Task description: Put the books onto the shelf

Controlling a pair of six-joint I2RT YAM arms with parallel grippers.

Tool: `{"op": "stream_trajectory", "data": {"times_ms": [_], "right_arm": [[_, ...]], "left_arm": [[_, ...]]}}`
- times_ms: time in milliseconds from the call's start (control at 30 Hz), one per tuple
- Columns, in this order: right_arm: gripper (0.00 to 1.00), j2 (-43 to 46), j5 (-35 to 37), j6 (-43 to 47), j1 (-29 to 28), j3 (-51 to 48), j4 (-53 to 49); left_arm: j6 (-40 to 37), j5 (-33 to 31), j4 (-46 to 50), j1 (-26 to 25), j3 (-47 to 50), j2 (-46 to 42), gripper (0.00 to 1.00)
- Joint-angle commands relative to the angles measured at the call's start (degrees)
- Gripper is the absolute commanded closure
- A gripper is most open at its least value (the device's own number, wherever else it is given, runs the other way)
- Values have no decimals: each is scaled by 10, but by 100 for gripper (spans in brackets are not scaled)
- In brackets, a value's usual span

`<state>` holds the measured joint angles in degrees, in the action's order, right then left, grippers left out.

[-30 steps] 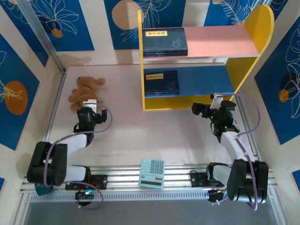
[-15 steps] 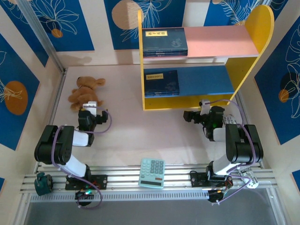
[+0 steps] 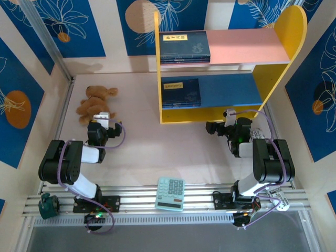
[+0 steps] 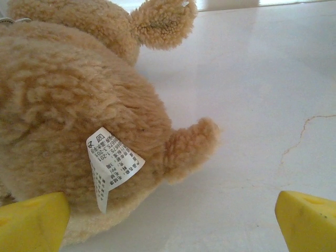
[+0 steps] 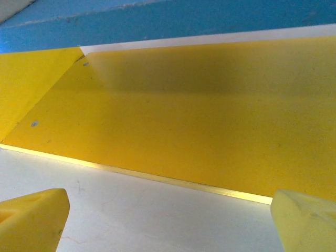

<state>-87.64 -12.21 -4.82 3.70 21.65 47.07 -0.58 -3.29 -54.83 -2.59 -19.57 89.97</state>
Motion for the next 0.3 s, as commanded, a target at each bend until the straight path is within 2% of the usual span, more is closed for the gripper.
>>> {"op": "stream_trajectory", "data": {"times_ms": [0,267], "right_arm": [[1,4,4,13,-2,10,16],[1,4,5,13,-2,10,14]], "left_arm": [[-7,15,0,1,-12,-4,0],[-7,15,0,1,-12,-4,0]]}}
